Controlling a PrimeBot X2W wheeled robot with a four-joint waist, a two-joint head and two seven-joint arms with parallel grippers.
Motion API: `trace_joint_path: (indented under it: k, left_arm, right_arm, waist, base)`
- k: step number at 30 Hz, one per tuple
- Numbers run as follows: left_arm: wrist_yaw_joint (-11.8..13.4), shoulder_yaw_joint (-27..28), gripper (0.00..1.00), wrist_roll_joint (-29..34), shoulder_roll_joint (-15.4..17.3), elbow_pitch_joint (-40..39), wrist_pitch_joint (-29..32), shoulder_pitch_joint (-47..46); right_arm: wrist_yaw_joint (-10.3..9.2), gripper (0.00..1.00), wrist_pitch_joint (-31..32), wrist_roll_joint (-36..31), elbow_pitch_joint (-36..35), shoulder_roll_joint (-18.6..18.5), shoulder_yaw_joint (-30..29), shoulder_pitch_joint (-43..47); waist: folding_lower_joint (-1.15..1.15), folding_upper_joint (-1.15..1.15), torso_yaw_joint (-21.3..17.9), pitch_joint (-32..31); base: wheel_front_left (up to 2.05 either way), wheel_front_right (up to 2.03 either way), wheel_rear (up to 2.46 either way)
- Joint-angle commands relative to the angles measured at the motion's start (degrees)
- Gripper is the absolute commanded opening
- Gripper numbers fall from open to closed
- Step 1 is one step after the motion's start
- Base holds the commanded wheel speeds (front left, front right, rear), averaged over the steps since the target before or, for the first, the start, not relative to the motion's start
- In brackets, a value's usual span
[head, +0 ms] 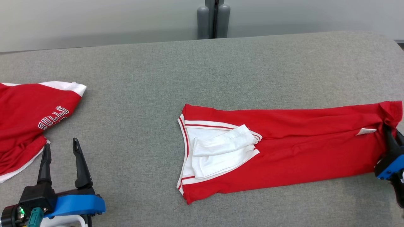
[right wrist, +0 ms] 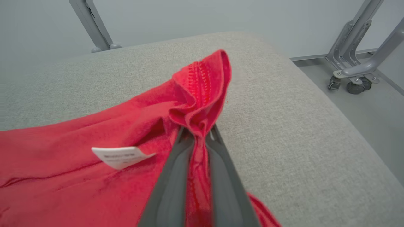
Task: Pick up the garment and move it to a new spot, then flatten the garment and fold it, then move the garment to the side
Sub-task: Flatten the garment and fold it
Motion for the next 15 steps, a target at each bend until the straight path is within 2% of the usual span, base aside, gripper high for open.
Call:
trace_joint_path:
  k: [1, 7, 15]
  left_arm:
    - [-0.35, 0.19, 1.0, 0.22, -0.21, 0.25, -0.14, 0.1]
    - [-0.9, 0.47, 1.0, 0.71, -0.63, 0.65, -0.14, 0.51]
    - [-1.29, 0.87, 1.0, 1.13, -1.06, 1.0, -0.14, 0.88]
  right_arm:
    - [-0.01, 0.0, 0.66, 0.15, -1.08, 0.61, 0.13, -0.27]
    - [0.0, 0.0, 3.56, 2.35, -7.48, 4.05, 2.41, 1.91]
    - [0.0, 0.0, 7.72, 5.89, -20.42, 10.35, 7.42, 5.29]
  waist:
    - [0.0, -0.01, -0.1, -0.2]
    - [0.0, -0.01, -0.28, -0.9]
    - [0.0, -0.01, -0.03, -1.33]
  base:
    - [0.0, 0.0, 0.0]
    - [0.0, 0.0, 0.0]
    - [0.0, 0.0, 0.0]
